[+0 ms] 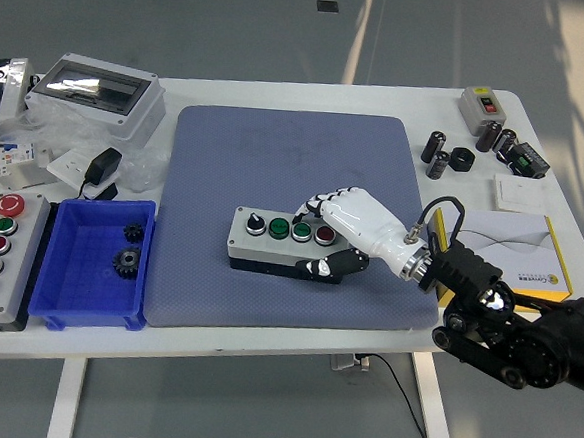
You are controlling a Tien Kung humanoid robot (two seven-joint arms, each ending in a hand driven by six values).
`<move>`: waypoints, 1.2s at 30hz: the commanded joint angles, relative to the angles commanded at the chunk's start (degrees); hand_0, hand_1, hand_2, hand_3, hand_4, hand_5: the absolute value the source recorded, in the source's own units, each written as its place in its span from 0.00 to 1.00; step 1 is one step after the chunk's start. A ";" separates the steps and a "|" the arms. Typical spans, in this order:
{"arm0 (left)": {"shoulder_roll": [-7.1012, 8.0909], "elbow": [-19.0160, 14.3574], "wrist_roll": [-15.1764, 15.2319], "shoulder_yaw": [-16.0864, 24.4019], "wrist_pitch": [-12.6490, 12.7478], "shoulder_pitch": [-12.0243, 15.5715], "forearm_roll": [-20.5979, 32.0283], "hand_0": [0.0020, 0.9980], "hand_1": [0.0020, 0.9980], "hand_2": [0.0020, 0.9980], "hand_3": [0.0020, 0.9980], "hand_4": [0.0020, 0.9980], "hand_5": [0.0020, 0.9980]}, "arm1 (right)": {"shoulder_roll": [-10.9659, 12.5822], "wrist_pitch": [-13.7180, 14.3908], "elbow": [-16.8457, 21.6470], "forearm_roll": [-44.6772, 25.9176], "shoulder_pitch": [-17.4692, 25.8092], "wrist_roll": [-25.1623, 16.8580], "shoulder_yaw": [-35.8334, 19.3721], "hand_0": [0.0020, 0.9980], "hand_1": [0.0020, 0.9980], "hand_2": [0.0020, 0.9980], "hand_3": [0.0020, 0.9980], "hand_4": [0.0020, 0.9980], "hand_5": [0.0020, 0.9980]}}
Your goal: Pick up the button,place it on the desk,press the button,press the button
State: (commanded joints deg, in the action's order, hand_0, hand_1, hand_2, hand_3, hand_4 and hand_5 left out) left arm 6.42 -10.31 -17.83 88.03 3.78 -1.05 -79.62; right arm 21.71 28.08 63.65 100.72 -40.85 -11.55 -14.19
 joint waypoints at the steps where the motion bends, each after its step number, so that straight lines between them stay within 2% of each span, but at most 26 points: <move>1: 0.00 0.00 -0.02 0.04 0.01 0.00 -0.04 0.64 0.60 0.55 0.60 0.62 0.20 | 0.09 -0.06 0.06 -0.37 -0.02 -0.08 -0.01 0.79 0.77 0.82 0.87 0.31 0.00; 5: -0.05 0.00 -0.09 0.12 0.02 0.02 -0.13 0.64 0.60 0.55 0.60 0.62 0.20 | 0.40 -0.39 0.21 -1.41 -0.11 -0.26 -0.15 0.79 0.77 0.82 0.87 0.31 0.00; 6: -0.06 0.00 -0.11 0.14 0.02 0.02 -0.16 0.64 0.60 0.55 0.60 0.62 0.20 | 0.46 -0.47 0.23 -1.56 -0.13 -0.28 -0.16 0.80 0.79 0.84 0.89 0.35 0.00; 9: -0.06 0.00 -0.11 0.19 0.02 0.03 -0.22 0.64 0.60 0.55 0.60 0.62 0.20 | 0.69 -0.71 0.52 -1.91 -0.15 -0.27 -0.15 0.80 0.79 0.84 0.89 0.35 0.00; 14: -0.09 0.00 -0.09 0.21 0.00 0.02 -0.28 0.64 0.60 0.55 0.60 0.62 0.20 | 1.91 -1.22 2.50 -3.08 -0.12 -0.22 -0.50 0.81 0.79 0.85 0.91 0.38 0.00; 16: -0.11 0.00 -0.08 0.19 -0.03 0.02 -0.29 0.64 0.60 0.55 0.60 0.62 0.20 | 2.90 -1.63 4.11 -4.07 0.03 -0.22 -1.03 0.81 0.79 0.85 0.91 0.38 0.00; 23: -0.19 0.00 0.05 -0.03 -0.06 0.26 0.04 0.64 0.60 0.55 0.60 0.62 0.20 | 10.19 -5.84 13.52 -11.23 2.63 0.43 -6.98 0.81 0.80 0.86 0.93 0.40 0.00; 28: -0.33 0.00 0.13 -0.13 -0.02 0.48 0.32 0.64 0.60 0.55 0.59 0.61 0.20 | 16.03 -11.58 20.95 -13.24 7.09 6.83 -13.40 0.82 0.81 0.87 0.94 0.42 0.00; 31: -0.45 0.00 -0.06 0.08 0.09 0.78 0.22 0.64 0.60 0.55 0.59 0.61 0.20 | 19.03 -17.24 25.31 -13.18 8.62 13.49 -17.43 0.83 0.81 0.88 0.95 0.45 0.00; 33: -0.48 0.00 -0.24 0.38 0.18 0.92 -0.01 0.64 0.60 0.55 0.59 0.61 0.20 | 19.69 -21.20 27.92 -14.15 8.91 17.85 -19.87 0.83 0.81 0.88 0.95 0.45 0.00; 36: -0.51 0.00 -0.50 0.84 0.29 1.06 -0.41 0.64 0.60 0.55 0.59 0.61 0.20 | 19.13 -28.22 32.13 -17.32 8.74 24.39 -24.04 0.82 0.83 0.88 0.95 0.47 0.00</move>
State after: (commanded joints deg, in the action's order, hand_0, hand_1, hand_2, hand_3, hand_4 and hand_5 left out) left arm 5.91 -10.31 -18.34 88.86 4.07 0.01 -80.03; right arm 40.84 -0.14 95.78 83.41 -32.11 12.84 -38.23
